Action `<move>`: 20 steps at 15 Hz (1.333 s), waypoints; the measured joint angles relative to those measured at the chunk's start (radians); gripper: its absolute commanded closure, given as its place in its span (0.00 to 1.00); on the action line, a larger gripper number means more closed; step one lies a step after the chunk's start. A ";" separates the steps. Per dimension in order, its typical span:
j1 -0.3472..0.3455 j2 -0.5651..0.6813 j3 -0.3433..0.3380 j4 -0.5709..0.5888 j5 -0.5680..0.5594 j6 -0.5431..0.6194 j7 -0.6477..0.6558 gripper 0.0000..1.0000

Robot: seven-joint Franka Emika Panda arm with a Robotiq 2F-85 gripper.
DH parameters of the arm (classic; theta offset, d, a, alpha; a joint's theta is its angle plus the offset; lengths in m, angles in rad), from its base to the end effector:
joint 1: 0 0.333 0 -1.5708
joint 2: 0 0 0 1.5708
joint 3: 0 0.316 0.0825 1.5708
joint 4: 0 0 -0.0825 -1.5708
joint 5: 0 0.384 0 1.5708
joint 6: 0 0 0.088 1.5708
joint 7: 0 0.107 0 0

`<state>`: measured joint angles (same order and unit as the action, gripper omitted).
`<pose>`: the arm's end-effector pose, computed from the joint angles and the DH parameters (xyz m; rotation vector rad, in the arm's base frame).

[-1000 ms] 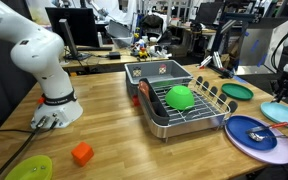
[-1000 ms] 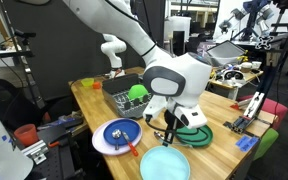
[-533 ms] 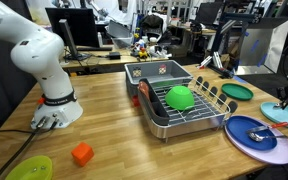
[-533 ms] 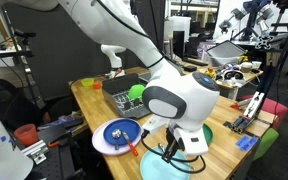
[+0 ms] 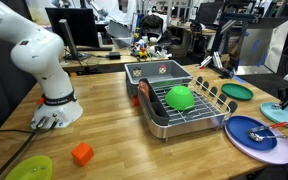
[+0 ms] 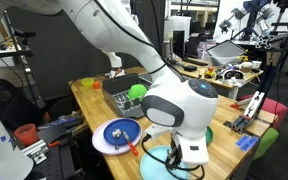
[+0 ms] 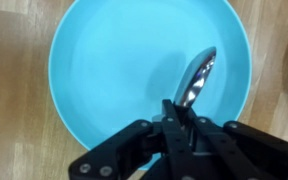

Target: Pick up the silver spoon from the green plate and put it on the light blue plate.

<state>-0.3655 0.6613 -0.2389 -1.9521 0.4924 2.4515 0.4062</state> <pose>0.4913 -0.3395 0.1323 -2.3118 1.8952 0.1550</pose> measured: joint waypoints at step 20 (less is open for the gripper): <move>-0.007 -0.021 0.029 -0.081 0.209 0.145 -0.063 0.22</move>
<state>-0.3729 0.6403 -0.2103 -2.0333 0.7019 2.5970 0.3434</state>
